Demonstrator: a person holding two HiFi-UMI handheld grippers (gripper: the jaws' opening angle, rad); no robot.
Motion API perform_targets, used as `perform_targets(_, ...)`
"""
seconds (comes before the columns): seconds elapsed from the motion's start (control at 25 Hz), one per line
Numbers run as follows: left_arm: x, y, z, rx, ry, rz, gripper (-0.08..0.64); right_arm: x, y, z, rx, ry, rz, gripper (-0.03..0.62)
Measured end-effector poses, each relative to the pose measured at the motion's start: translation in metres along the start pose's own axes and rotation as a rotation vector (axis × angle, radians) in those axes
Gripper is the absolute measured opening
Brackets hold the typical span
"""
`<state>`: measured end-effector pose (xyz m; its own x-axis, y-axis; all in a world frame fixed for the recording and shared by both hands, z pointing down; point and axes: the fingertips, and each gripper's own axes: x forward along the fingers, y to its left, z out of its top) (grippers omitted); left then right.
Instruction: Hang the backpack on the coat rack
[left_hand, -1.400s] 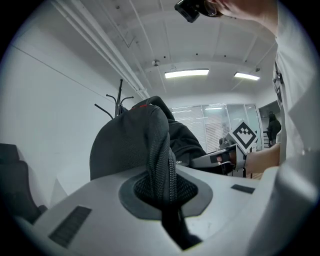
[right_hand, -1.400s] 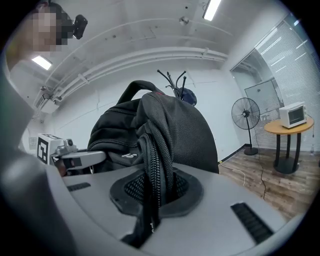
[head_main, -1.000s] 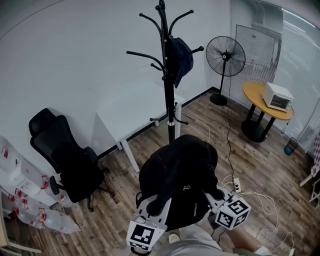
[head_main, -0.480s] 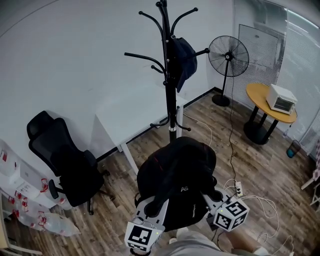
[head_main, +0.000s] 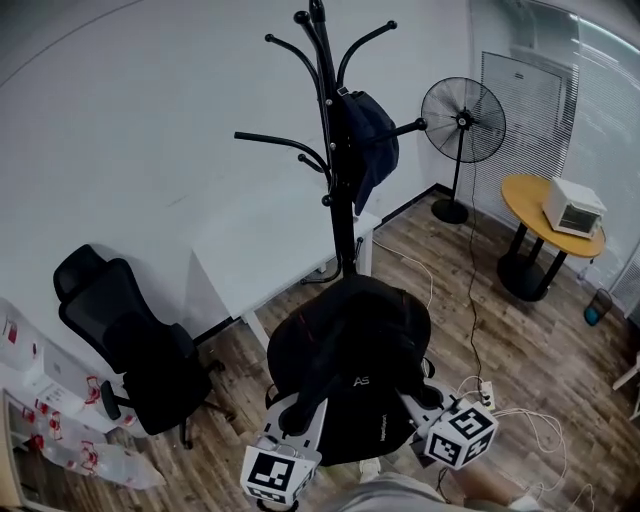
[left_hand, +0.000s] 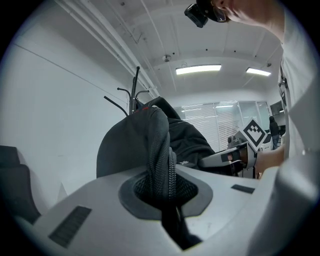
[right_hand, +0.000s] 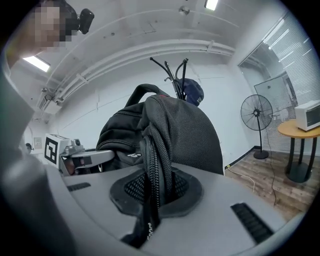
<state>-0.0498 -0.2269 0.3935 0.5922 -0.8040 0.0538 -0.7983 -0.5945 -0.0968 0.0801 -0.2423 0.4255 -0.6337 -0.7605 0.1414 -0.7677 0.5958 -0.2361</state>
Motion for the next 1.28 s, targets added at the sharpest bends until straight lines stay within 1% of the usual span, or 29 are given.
perform_targets(0.32,0.052,0.040,0.012,-0.005,-0.008,0.055,0.029,0.048,-0.036,0.031,-0.012,0.001,0.050,0.032)
perform_targets(0.48,0.071,0.056,0.010,-0.017,-0.025,0.079,0.029,0.067,-0.050,0.042,-0.024,0.006,0.074,0.032)
perform_targets(0.64,0.087,0.074,0.014,-0.034,-0.024,0.097,0.029,0.086,-0.059,0.052,-0.021,0.014,0.070,0.032)
perform_targets(0.88,0.108,0.099,0.022,-0.015,-0.030,0.070,0.029,0.109,-0.070,0.066,-0.007,0.003,0.036,0.032)
perform_targets(1.12,0.124,0.123,0.030,-0.008,-0.035,-0.006,0.029,0.127,-0.072,0.078,-0.006,-0.021,-0.034,0.032)
perform_targets(1.28,0.139,0.136,0.025,-0.014,-0.033,-0.053,0.029,0.139,-0.079,0.078,0.014,-0.021,-0.074,0.032)
